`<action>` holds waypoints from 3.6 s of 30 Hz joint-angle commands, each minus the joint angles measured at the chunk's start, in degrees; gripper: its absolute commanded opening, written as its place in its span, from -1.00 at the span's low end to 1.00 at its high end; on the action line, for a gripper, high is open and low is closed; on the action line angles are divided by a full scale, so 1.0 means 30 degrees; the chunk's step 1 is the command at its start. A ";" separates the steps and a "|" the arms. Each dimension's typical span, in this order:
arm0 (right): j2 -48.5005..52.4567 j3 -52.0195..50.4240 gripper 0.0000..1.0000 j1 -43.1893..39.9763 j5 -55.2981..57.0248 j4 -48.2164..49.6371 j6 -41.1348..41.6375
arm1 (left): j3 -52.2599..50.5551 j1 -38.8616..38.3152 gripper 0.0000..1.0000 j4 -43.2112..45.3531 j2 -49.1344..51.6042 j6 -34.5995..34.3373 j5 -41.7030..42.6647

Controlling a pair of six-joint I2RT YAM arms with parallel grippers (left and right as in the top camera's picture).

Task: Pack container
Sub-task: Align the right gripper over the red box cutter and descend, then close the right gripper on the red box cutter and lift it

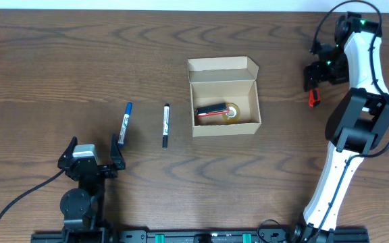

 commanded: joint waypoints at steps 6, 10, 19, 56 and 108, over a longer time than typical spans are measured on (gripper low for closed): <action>0.0248 -0.0947 0.70 0.0029 0.0066 0.0685 0.0838 | -0.0248 0.0124 0.90 -0.1005 -0.0124 -0.0073 0.0073; 0.0248 -0.0969 0.70 0.0080 0.0663 0.0940 0.2310 | -0.0248 0.0124 0.90 -0.1005 -0.0124 -0.0073 0.0073; 0.0255 -0.0969 0.70 0.0860 0.1158 0.1443 0.4080 | -0.0248 0.0124 0.90 -0.1005 -0.0124 -0.0073 0.0073; 0.0495 -0.2324 0.70 0.0634 0.0058 0.3118 0.2914 | -0.0240 0.0124 0.90 -0.1005 -0.0124 -0.0073 0.0073; 0.0357 -0.1596 -0.97 0.0080 -0.1974 0.3366 0.3781 | -0.0248 0.0124 0.90 -0.1005 -0.0124 -0.0073 0.0073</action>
